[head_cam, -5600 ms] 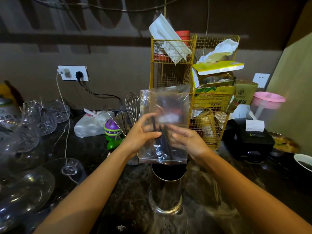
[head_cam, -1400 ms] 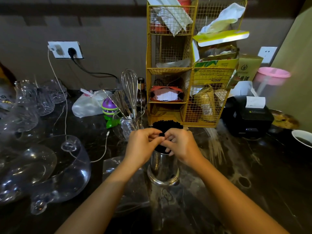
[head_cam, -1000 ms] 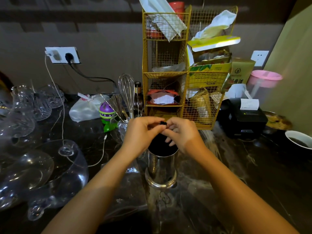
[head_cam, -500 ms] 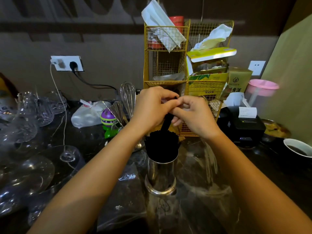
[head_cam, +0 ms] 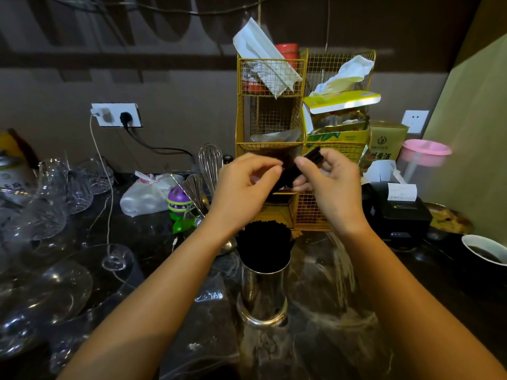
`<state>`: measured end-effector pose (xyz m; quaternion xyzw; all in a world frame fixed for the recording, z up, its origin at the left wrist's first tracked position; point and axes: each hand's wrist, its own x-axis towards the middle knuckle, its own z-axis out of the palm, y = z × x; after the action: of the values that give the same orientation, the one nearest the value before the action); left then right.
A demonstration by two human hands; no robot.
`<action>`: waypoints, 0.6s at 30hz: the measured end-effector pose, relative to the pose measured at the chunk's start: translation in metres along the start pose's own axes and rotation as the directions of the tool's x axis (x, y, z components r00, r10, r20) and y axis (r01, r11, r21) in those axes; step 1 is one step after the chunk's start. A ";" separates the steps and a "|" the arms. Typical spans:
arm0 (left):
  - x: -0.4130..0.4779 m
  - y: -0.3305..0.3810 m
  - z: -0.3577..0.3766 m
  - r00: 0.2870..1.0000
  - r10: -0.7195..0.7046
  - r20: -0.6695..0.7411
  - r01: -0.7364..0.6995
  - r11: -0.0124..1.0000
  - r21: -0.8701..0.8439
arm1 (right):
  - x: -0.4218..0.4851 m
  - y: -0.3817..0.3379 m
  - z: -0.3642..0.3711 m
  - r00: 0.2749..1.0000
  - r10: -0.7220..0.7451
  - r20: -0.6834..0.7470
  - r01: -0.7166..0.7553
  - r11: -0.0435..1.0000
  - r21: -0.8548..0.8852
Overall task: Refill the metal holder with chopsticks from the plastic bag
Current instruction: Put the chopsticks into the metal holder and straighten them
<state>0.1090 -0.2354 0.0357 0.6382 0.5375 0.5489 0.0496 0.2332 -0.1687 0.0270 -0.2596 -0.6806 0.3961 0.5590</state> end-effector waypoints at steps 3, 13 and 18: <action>-0.014 -0.010 0.004 0.986 -0.169 0.016 0.170 0.983 -0.073 | 0.000 0.000 0.000 0.993 0.046 -0.112 -0.033 0.993 0.116; -0.013 -0.046 -0.005 0.816 -0.567 0.109 0.461 0.526 -0.715 | -0.019 0.031 0.014 0.886 0.464 0.011 -0.359 0.671 0.649; -0.004 -0.045 -0.010 0.852 -0.520 0.050 0.372 0.538 -0.757 | -0.035 0.044 0.023 0.786 0.608 0.111 -0.518 0.550 0.655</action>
<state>0.0736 -0.2249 0.0082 0.3489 0.4131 0.7429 0.3945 0.2155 -0.1778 -0.0305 -0.2762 -0.3401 0.7482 0.4983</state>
